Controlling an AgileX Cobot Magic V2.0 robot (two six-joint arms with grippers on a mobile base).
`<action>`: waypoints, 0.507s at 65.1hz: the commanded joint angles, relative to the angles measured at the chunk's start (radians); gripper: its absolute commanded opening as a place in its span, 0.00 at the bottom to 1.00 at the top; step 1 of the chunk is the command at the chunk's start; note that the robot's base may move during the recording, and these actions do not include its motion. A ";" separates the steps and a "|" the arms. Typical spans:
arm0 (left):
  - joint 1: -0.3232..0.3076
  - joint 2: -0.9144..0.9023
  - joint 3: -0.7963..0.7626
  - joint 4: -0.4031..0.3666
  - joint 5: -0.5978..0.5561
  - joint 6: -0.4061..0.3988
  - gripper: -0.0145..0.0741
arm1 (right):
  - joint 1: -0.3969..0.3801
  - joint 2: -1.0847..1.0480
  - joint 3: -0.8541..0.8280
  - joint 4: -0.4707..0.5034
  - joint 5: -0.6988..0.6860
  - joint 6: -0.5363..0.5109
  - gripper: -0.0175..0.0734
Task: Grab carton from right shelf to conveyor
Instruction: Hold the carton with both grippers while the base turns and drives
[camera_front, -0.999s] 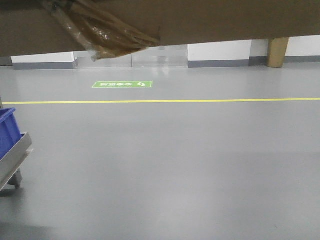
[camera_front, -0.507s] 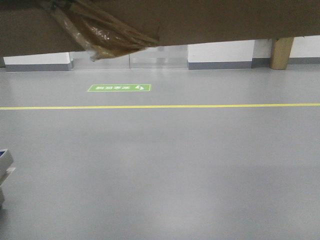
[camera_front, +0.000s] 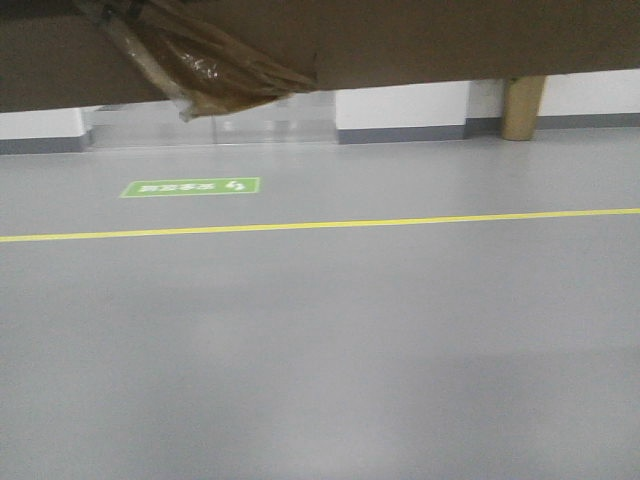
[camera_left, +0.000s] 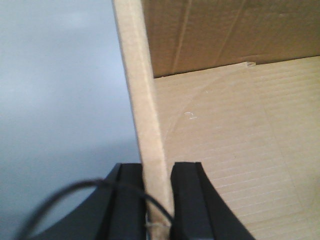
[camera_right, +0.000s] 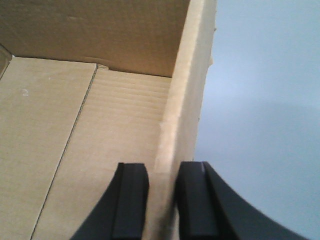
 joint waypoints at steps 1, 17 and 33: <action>-0.011 -0.007 -0.009 -0.047 -0.026 0.002 0.14 | -0.006 -0.002 -0.005 0.001 -0.080 -0.001 0.13; -0.011 -0.007 -0.009 -0.045 -0.026 0.002 0.14 | -0.006 -0.002 -0.005 0.001 -0.081 -0.001 0.13; -0.011 -0.007 -0.009 -0.045 -0.026 0.002 0.14 | -0.006 -0.002 -0.005 0.001 -0.081 -0.001 0.13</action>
